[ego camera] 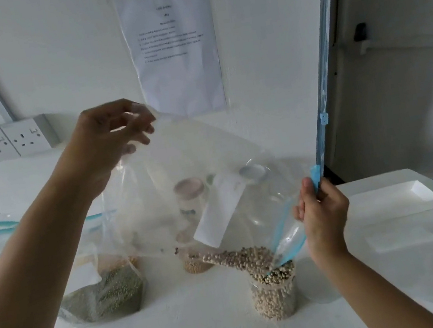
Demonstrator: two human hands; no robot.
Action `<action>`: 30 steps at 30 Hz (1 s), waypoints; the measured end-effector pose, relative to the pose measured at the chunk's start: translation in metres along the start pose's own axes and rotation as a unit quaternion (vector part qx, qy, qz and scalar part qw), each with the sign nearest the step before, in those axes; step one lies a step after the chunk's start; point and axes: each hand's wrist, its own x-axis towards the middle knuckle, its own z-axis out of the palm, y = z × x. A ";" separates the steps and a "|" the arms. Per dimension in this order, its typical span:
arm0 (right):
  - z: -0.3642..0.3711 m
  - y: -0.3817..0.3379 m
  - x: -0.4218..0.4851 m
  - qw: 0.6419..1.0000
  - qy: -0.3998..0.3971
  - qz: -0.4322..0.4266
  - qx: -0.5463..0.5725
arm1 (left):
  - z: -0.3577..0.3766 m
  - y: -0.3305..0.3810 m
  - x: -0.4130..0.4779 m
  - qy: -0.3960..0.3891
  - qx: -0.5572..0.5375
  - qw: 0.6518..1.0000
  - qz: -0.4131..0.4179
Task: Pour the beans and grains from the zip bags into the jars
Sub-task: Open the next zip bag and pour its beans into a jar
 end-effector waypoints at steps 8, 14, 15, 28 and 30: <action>0.000 -0.002 0.000 1.000 0.000 0.002 -0.004 | -0.002 0.008 0.004 -0.001 0.002 1.000 0.011; -0.001 0.003 0.002 0.997 0.025 0.053 0.042 | 0.004 0.017 0.010 -0.026 0.033 0.999 0.019; -0.001 0.004 0.001 0.997 0.027 0.055 0.045 | 0.005 0.018 0.011 -0.027 0.034 0.999 0.019; 0.002 0.002 0.003 0.997 0.016 0.062 0.035 | 0.006 0.022 0.018 -0.009 0.066 0.997 0.042; 0.001 0.002 0.002 0.997 0.014 0.063 0.037 | 0.005 0.023 0.017 -0.017 0.067 0.996 0.052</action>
